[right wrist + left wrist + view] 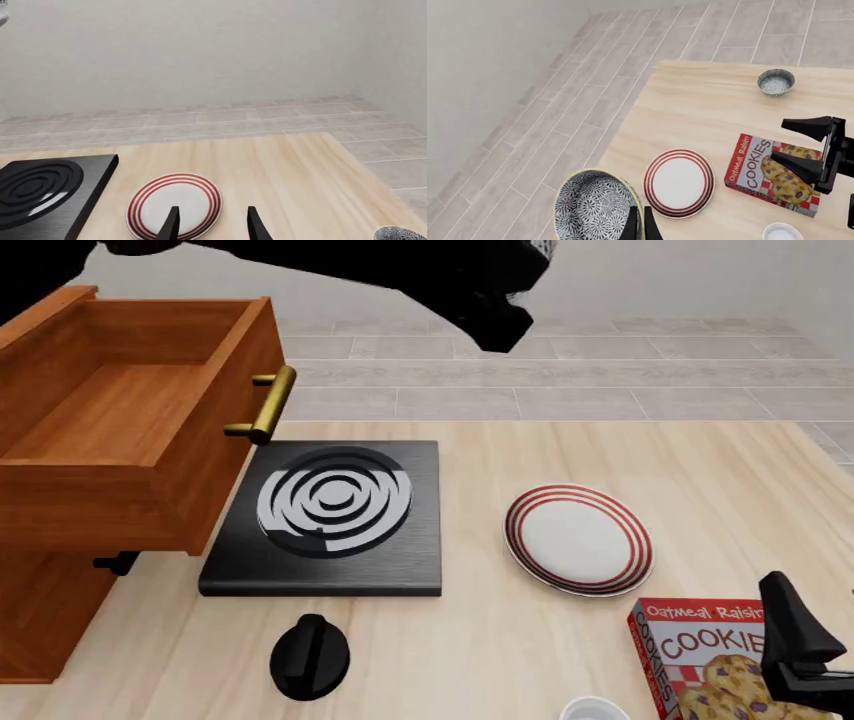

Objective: Pick the akita bowl in the top layer of the wooden cabinet and place it on the plate.

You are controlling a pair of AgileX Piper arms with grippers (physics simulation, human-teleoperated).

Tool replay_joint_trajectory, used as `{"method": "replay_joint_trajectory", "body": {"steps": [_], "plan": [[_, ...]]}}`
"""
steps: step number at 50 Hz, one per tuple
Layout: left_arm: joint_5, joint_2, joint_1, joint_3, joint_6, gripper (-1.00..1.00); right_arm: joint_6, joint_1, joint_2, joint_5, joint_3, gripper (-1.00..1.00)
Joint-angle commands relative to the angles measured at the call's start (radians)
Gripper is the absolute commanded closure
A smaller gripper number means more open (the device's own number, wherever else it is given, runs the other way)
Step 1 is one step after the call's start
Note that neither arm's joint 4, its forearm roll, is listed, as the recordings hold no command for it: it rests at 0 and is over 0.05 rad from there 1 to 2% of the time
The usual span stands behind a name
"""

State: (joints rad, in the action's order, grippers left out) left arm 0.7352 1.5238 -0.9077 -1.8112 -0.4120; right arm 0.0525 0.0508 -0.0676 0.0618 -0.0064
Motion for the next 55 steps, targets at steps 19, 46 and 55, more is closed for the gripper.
{"method": "replay_joint_trajectory", "body": {"steps": [19,46,55], "plan": [[-0.103,0.099,0.008,-0.003,-0.017,1.00,0.011,0.004,-0.034,0.031,0.001,-1.00],[-0.194,0.142,-0.007,0.058,0.022,1.00,0.023,0.001,-0.020,0.012,0.001,-1.00],[-0.222,0.178,-0.001,0.076,0.026,1.00,0.027,-0.001,-0.024,0.015,0.000,-1.00]]}}
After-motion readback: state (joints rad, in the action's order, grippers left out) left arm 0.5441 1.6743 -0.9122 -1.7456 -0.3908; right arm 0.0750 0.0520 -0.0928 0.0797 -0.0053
